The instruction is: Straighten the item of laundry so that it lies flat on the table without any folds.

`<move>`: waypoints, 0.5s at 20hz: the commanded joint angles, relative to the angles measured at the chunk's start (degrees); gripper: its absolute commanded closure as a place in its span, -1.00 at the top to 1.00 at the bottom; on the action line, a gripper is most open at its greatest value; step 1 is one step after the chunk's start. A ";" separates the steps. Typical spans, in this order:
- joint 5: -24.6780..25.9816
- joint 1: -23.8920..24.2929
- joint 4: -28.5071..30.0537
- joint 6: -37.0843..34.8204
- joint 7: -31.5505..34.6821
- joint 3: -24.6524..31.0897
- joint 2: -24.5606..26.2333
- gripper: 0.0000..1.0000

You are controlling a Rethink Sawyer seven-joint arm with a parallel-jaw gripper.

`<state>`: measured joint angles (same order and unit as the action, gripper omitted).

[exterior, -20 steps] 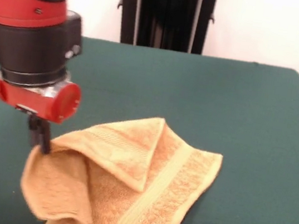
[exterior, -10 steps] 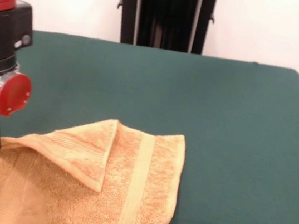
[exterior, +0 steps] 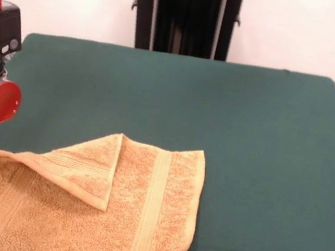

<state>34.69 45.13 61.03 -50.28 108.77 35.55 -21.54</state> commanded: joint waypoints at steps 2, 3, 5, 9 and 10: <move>0.27 -1.05 10.01 6.12 -5.29 -0.36 0.53 1.00; 0.06 -0.91 10.12 6.35 -5.30 -0.14 0.63 1.00; -0.20 -1.17 9.68 5.75 -5.48 -0.14 0.77 1.00; -0.58 -2.19 8.38 3.91 -5.04 -0.72 0.65 1.00; -0.58 -2.22 8.39 3.99 -4.99 -0.71 0.65 1.00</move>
<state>34.66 45.53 64.07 -46.18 108.77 35.40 -21.82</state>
